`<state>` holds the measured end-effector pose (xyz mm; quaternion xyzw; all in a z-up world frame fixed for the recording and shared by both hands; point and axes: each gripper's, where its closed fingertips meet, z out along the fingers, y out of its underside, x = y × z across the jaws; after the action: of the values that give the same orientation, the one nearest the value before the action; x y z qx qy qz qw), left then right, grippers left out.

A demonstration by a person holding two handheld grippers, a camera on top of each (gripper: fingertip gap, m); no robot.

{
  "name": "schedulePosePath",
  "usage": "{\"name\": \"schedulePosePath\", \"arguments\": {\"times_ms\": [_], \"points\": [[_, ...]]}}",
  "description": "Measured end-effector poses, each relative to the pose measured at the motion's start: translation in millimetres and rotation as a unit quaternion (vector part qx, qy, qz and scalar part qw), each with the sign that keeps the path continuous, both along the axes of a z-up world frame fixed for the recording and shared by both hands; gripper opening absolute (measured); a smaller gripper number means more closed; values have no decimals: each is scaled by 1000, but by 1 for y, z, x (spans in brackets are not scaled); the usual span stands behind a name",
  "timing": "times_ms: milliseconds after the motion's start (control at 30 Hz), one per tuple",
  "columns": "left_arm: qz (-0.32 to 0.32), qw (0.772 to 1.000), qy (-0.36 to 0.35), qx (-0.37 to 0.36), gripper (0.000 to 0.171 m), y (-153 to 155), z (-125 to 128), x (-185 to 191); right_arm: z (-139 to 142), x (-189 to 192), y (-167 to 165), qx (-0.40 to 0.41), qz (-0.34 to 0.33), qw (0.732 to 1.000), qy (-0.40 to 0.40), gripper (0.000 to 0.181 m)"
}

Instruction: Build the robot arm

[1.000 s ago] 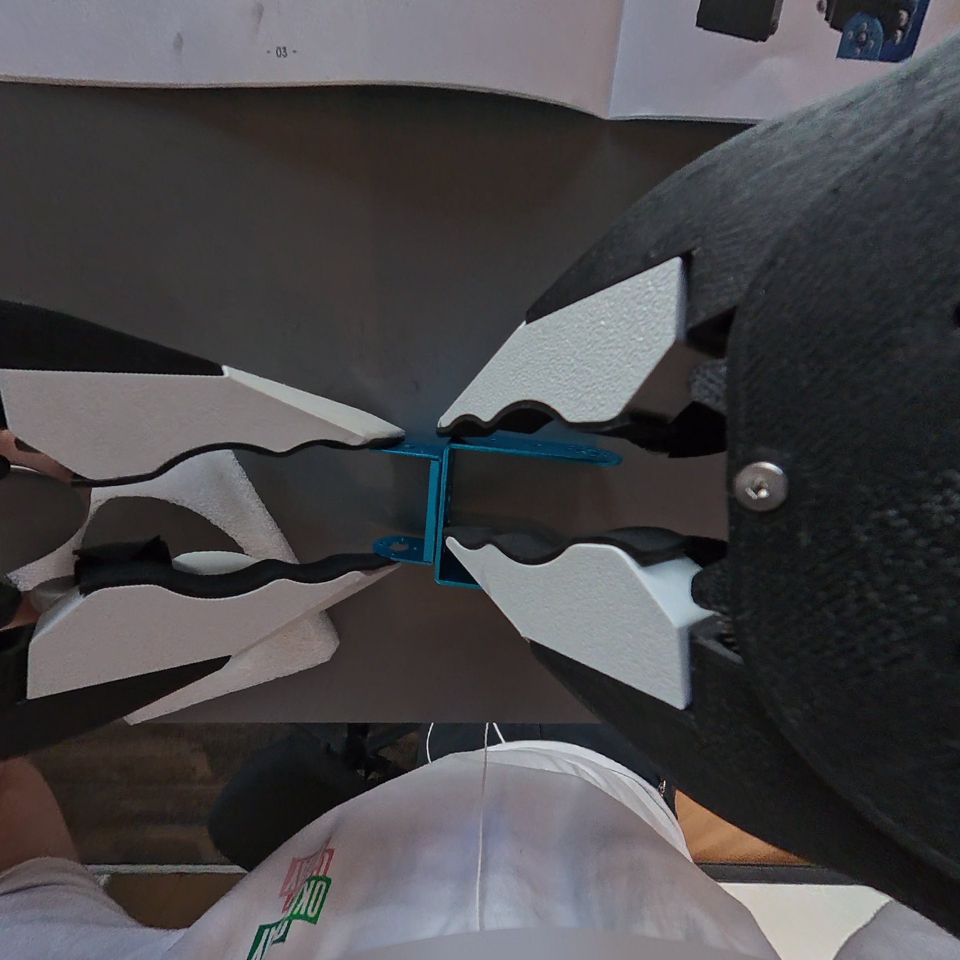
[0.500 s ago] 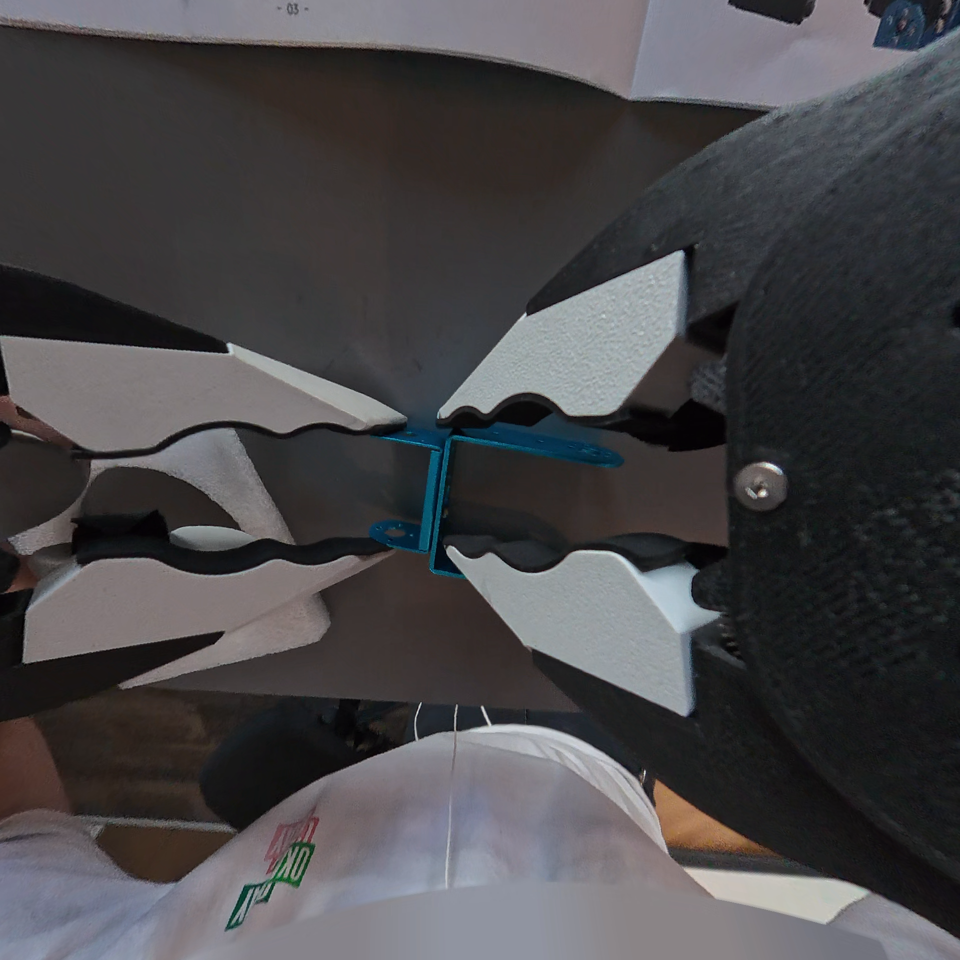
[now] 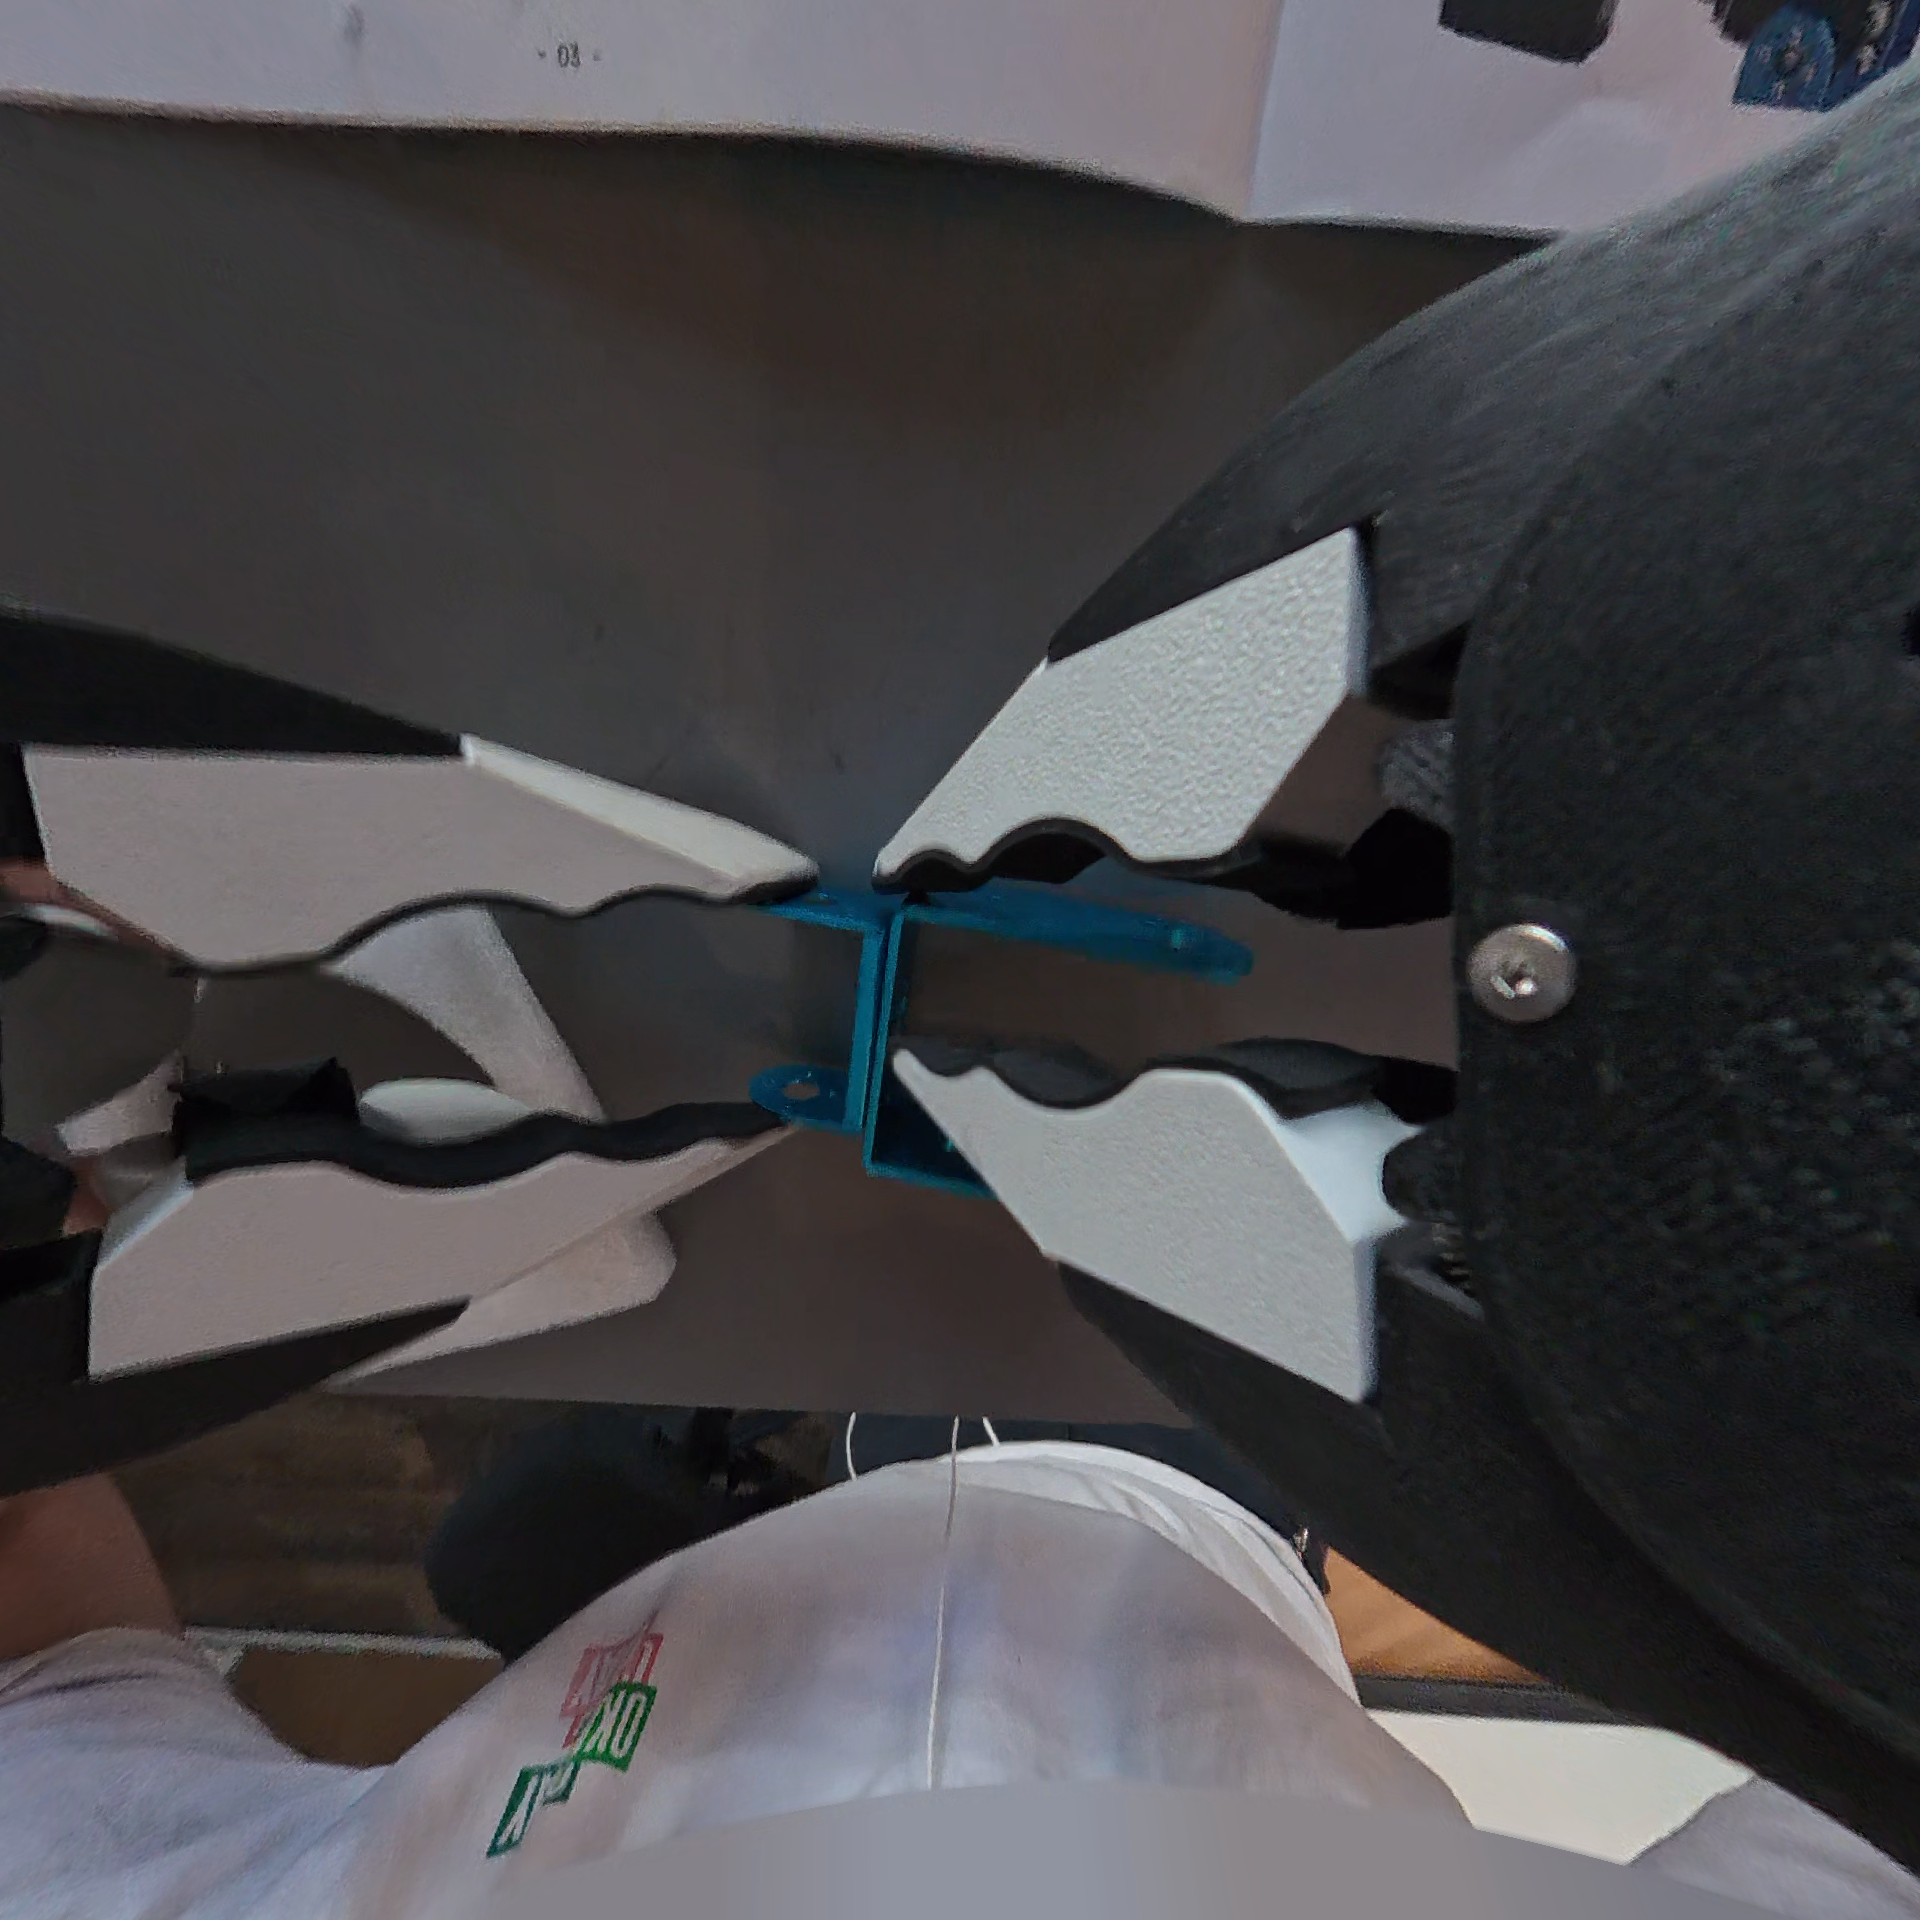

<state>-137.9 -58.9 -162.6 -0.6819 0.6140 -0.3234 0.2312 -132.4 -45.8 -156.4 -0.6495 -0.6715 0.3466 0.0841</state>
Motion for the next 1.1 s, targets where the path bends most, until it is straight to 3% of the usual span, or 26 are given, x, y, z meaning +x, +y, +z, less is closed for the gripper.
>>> {"name": "schedulePosePath", "arguments": {"times_ms": [100,267,467,867,967,1100], "points": [[1,1000,-1,0,45,0,0,1,0,2,1,-10,3,1000,3,23],[2,1000,-1,0,45,1,0,1,1,4,-7,-24,25,999,7,42],[4,1000,-2,-3,45,1,0,2,-4,1,-2,55,25,998,0,34],[0,1000,-4,-8,45,0,0,3,0,2,-4,-6,19,1000,5,30],[0,1000,-4,-8,45,-1,0,4,1,2,-1,-9,17,1000,10,21],[1,1000,-6,-10,45,0,0,4,0,4,-3,-30,22,999,9,26]]}}
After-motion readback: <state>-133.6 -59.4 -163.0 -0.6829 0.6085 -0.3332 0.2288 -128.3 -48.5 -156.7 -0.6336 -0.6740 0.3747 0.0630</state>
